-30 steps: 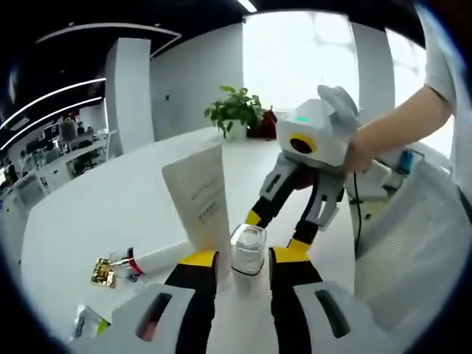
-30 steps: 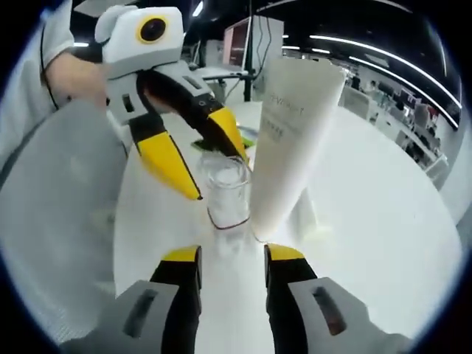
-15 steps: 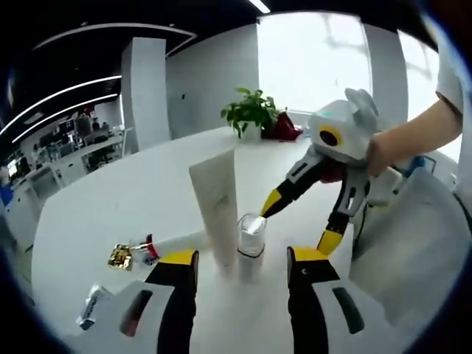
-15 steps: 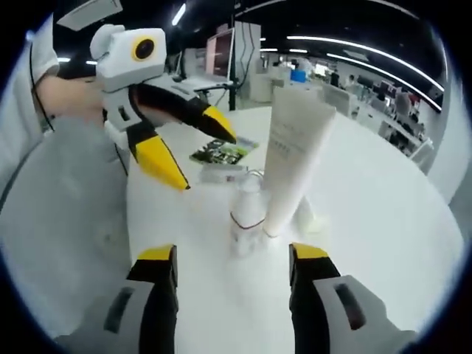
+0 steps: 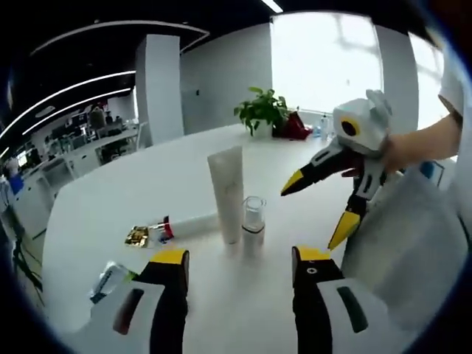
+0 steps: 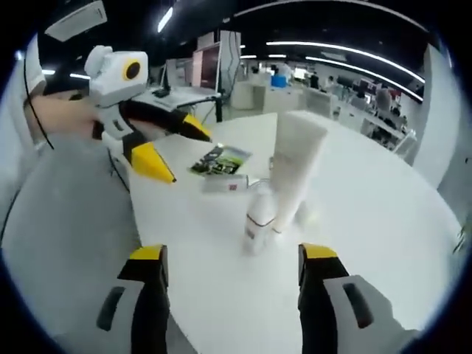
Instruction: Arrange the skincare products in the storage area until every visible bottle or jar stands upright without overlapping.
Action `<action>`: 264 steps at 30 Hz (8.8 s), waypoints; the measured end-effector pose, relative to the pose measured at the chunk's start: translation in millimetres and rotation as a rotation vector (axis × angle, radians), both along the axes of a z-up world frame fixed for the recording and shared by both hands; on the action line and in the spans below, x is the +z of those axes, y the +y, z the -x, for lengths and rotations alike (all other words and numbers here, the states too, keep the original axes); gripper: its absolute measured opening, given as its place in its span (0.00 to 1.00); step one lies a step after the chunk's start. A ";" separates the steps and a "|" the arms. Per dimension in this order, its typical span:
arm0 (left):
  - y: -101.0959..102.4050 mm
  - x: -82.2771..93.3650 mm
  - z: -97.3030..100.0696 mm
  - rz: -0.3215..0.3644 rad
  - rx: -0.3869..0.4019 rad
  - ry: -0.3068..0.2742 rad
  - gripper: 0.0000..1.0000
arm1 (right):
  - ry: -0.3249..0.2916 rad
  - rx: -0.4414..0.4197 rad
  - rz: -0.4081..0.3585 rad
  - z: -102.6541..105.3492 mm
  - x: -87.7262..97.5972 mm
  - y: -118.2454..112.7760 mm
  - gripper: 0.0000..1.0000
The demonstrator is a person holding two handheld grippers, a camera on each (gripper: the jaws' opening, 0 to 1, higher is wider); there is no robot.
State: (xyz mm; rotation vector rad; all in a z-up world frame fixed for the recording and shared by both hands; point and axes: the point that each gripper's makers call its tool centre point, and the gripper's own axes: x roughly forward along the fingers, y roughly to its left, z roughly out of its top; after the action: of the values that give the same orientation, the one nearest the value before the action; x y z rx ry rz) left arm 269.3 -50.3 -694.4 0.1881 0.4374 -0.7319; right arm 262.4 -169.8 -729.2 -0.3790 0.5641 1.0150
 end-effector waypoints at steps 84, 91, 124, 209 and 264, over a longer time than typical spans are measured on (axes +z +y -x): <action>76.5 0.2 49.8 0.078 0.220 0.059 0.93 | 0.042 -0.175 0.088 -9.2 7.4 -65.5 0.82; 75.5 -1.8 50.7 0.072 0.213 0.070 0.92 | 0.035 -0.196 0.102 -33.9 7.7 -76.0 0.81; 83.7 -4.5 48.0 0.080 0.270 0.090 0.87 | 0.215 -0.132 0.158 -176.0 -30.7 -43.5 0.72; 93.4 -14.7 47.7 0.028 0.323 0.135 0.82 | 0.221 0.298 0.538 -201.3 -103.6 107.0 0.30; 92.0 -20.0 50.3 -0.006 0.289 0.133 0.72 | 0.163 -0.016 0.239 -203.5 -49.4 22.5 0.28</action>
State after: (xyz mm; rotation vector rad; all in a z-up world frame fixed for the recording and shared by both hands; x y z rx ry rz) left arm 219.0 41.7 -714.4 0.0796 0.5799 -0.4609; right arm 465.9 -147.3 -778.7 -0.5048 0.8390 0.9706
